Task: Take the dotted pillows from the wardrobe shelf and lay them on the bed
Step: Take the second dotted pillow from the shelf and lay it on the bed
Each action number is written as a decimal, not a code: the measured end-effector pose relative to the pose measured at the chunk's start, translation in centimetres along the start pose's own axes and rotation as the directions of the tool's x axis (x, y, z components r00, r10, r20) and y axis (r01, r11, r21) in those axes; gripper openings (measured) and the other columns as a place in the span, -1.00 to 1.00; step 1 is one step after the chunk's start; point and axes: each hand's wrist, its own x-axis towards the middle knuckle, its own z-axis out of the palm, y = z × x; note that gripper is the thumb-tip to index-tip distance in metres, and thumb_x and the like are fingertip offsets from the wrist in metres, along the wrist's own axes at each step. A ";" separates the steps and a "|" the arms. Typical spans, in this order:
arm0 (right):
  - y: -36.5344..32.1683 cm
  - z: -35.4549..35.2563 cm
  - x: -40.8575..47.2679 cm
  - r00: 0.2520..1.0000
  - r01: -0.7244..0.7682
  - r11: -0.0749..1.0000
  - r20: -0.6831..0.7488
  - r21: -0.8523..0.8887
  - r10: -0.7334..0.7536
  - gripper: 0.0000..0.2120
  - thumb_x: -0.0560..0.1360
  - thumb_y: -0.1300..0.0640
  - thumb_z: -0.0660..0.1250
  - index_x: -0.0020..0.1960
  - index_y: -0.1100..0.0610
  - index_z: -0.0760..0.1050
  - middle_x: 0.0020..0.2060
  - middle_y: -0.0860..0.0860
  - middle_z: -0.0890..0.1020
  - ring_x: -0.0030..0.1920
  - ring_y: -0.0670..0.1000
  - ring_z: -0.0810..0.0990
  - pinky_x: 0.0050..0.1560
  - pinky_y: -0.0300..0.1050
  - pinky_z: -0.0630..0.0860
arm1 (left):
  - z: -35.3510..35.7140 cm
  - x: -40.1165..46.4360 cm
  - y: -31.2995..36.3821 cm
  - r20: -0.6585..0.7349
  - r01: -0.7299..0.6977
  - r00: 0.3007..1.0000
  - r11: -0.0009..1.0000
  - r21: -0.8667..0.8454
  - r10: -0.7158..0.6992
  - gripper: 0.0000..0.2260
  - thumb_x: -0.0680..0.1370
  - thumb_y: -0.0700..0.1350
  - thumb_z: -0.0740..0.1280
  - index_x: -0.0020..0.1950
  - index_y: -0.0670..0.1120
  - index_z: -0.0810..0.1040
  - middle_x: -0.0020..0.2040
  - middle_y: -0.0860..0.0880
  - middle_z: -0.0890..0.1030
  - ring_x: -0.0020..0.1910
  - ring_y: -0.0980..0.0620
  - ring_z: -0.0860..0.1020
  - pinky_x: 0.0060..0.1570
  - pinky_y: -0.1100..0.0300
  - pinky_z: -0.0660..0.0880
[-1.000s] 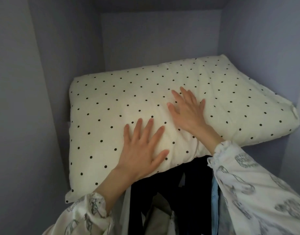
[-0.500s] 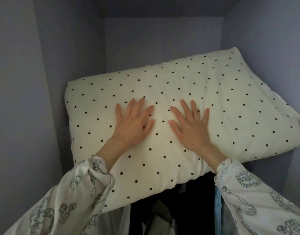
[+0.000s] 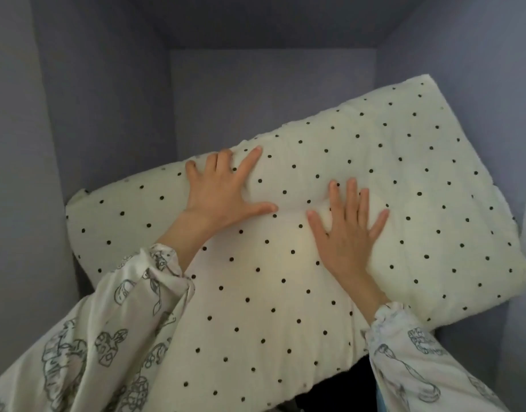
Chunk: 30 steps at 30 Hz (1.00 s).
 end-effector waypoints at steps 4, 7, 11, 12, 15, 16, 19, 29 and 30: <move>0.2 0.5 0.4 0.993 0.086 0.991 0.087 -0.105 -0.077 -0.33 0.46 -0.38 -0.16 0.49 -0.12 -0.07 0.52 0.02 0.00 0.50 0.08 -0.06 0.37 0.32 -0.22 | 1.7 -2.9 0.0 0.044 0.086 0.995 0.996 -0.033 -0.085 -0.11 0.20 0.58 -0.05 0.45 0.21 -0.02 0.30 -0.15 0.34 0.29 -0.15 0.28 0.29 -0.31 0.07; 0.6 0.6 0.9 0.984 0.151 0.981 0.113 -0.119 -0.138 -0.31 0.44 -0.39 -0.17 0.49 -0.13 -0.10 0.52 0.01 -0.04 0.51 0.07 -0.10 0.38 0.29 -0.25 | 1.8 -3.8 0.2 -0.023 0.084 0.996 0.996 -0.030 -0.085 -0.15 0.25 0.55 -0.03 0.45 0.16 0.10 0.17 -0.18 0.40 0.18 -0.18 0.34 0.25 -0.31 0.15; 0.8 0.8 1.3 0.974 0.198 0.975 0.130 -0.102 -0.184 -0.32 0.45 -0.39 -0.14 0.49 -0.14 -0.13 0.52 0.00 -0.07 0.50 0.06 -0.14 0.38 0.25 -0.28 | 1.7 -4.3 0.2 -0.056 0.112 0.992 0.993 -0.048 -0.114 -0.20 0.29 0.53 -0.02 0.43 0.14 0.16 0.11 -0.19 0.41 0.13 -0.18 0.36 0.21 -0.27 0.21; 0.8 0.9 1.4 0.973 0.205 0.974 0.133 -0.099 -0.191 -0.32 0.45 -0.39 -0.14 0.49 -0.14 -0.13 0.52 0.00 -0.07 0.50 0.06 -0.13 0.38 0.25 -0.28 | 1.7 -4.4 0.3 -0.052 0.122 0.991 0.991 -0.051 -0.124 -0.20 0.29 0.52 -0.02 0.43 0.14 0.16 0.11 -0.19 0.41 0.12 -0.18 0.36 0.21 -0.27 0.21; 0.7 0.9 2.2 0.959 0.252 0.961 0.164 -0.111 -0.233 -0.31 0.43 -0.40 -0.15 0.48 -0.16 -0.15 0.52 -0.01 -0.07 0.51 0.07 -0.12 0.40 0.25 -0.23 | 1.9 -5.2 0.5 -0.019 0.166 0.986 0.985 -0.053 -0.167 -0.20 0.30 0.52 -0.02 0.43 0.13 0.14 0.09 -0.19 0.41 0.11 -0.18 0.36 0.20 -0.25 0.21; 0.6 1.0 2.6 0.947 0.287 0.950 0.183 -0.120 -0.263 -0.30 0.42 -0.42 -0.17 0.48 -0.16 -0.17 0.52 -0.01 -0.08 0.50 0.07 -0.12 0.40 0.24 -0.22 | 2.1 -5.6 0.6 -0.001 0.191 0.982 0.980 -0.051 -0.191 -0.20 0.29 0.52 -0.03 0.43 0.13 0.12 0.09 -0.18 0.40 0.11 -0.17 0.35 0.18 -0.24 0.23; 0.2 1.1 3.7 0.892 0.408 0.904 0.266 -0.126 -0.365 -0.27 0.38 -0.44 -0.24 0.47 -0.18 -0.20 0.52 -0.01 -0.10 0.50 0.07 -0.16 0.42 0.21 -0.21 | 2.5 -7.3 0.7 0.068 0.290 0.956 0.956 -0.054 -0.286 -0.18 0.27 0.54 -0.05 0.43 0.15 0.05 0.11 -0.17 0.38 0.12 -0.17 0.33 0.12 -0.22 0.29; -1.3 0.9 6.0 0.574 0.733 0.678 0.486 0.054 -0.659 -0.33 0.40 -0.41 -0.13 0.38 -0.27 -0.37 0.46 -0.14 -0.27 0.48 -0.03 -0.29 0.45 0.10 -0.26 | 2.5 -14.3 2.0 0.177 0.433 0.891 0.900 -0.057 -0.418 -0.19 0.31 0.52 -0.08 0.43 0.10 -0.06 0.18 -0.20 0.36 0.11 -0.19 0.36 0.08 -0.18 0.31; -1.2 0.9 6.1 0.559 0.741 0.668 0.488 0.069 -0.671 -0.35 0.43 -0.38 -0.10 0.38 -0.26 -0.35 0.44 -0.14 -0.27 0.48 -0.02 -0.28 0.46 0.10 -0.25 | 2.4 -14.0 2.0 0.161 0.393 0.911 0.918 -0.056 -0.380 -0.20 0.33 0.50 -0.07 0.44 0.08 -0.05 0.23 -0.20 0.33 0.15 -0.20 0.34 0.13 -0.21 0.28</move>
